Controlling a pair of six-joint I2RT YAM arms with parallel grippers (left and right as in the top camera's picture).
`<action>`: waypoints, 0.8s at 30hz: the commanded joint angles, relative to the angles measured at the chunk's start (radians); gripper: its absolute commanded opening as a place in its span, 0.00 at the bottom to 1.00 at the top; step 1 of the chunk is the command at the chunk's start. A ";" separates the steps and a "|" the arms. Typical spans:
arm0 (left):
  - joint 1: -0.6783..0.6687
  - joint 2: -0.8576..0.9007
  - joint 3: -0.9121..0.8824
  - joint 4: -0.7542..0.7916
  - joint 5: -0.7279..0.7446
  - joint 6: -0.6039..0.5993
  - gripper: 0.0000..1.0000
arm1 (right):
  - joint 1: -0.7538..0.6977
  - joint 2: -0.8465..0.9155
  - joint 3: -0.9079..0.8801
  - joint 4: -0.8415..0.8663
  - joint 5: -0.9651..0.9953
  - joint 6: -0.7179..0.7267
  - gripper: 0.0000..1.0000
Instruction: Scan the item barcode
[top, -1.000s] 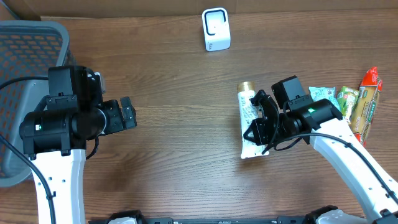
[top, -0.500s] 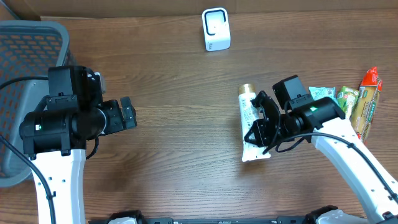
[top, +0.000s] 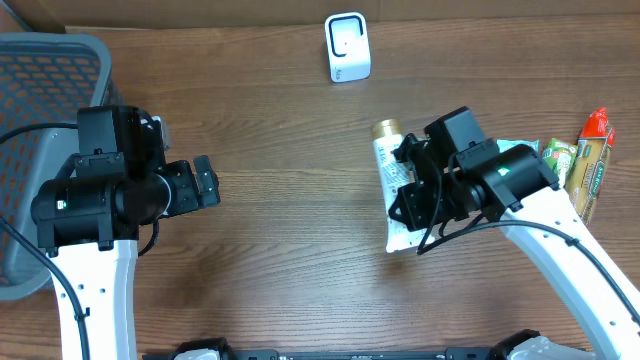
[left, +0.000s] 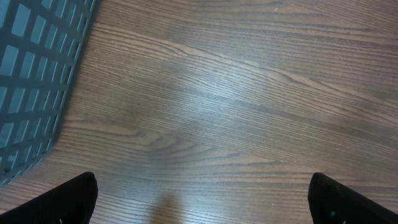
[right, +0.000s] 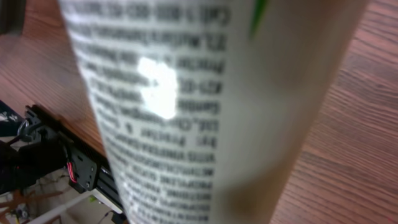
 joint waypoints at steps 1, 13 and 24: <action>0.003 -0.001 0.010 0.003 0.004 -0.017 1.00 | 0.025 -0.037 0.042 0.010 0.006 0.025 0.04; 0.003 -0.001 0.010 0.003 0.004 -0.017 1.00 | 0.029 -0.023 0.159 -0.028 0.006 0.048 0.04; 0.003 -0.001 0.010 0.003 0.004 -0.017 0.99 | 0.029 0.530 0.922 -0.311 0.504 0.046 0.04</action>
